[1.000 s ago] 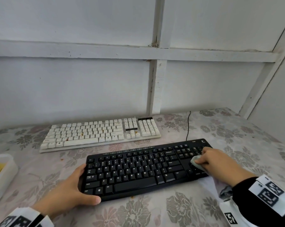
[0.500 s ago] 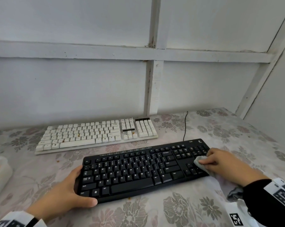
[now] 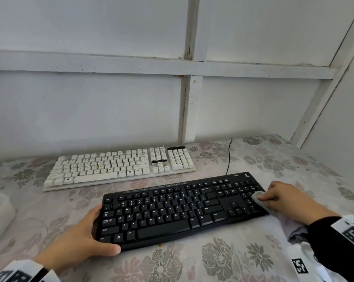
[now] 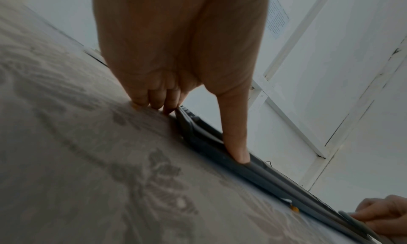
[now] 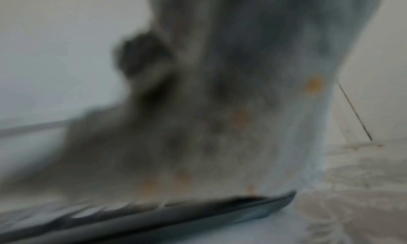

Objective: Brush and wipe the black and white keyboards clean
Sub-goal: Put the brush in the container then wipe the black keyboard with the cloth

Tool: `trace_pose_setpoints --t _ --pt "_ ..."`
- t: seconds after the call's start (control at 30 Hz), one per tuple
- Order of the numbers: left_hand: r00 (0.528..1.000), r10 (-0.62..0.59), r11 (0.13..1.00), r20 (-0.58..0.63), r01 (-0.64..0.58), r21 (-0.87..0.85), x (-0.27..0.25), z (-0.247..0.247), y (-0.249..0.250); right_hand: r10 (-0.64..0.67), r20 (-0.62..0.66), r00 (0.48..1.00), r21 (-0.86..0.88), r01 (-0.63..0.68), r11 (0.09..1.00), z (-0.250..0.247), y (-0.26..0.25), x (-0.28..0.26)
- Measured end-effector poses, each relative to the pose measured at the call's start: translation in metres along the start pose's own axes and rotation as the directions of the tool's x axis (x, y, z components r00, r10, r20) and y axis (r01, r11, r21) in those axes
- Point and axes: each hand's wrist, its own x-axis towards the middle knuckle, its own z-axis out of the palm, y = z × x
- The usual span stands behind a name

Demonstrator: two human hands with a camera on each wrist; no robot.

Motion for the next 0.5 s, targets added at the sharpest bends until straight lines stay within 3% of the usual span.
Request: trace_pose_setpoints --t 0.2,0.3,0.4,0.5 --pt "1.0 0.012 1.0 0.007 -0.012 -0.019 -0.003 0.001 0.003 0.218 -0.051 0.975 0.048 -0.215 0.975 0.004 0.028 0.005" --pt "0.999 0.024 0.999 0.021 -0.023 -0.041 -0.007 0.002 0.008 0.281 -0.056 0.958 -0.027 -0.283 0.959 0.006 0.035 0.001" --pt "1.0 0.013 0.998 0.021 -0.012 -0.054 -0.009 0.003 0.012 0.212 -0.122 0.97 -0.086 -0.223 0.971 -0.004 0.019 -0.008" --pt "1.0 -0.01 0.998 0.018 0.011 -0.067 -0.011 0.004 0.014 0.063 -0.117 0.991 -0.042 -0.068 0.997 -0.024 -0.033 -0.016"
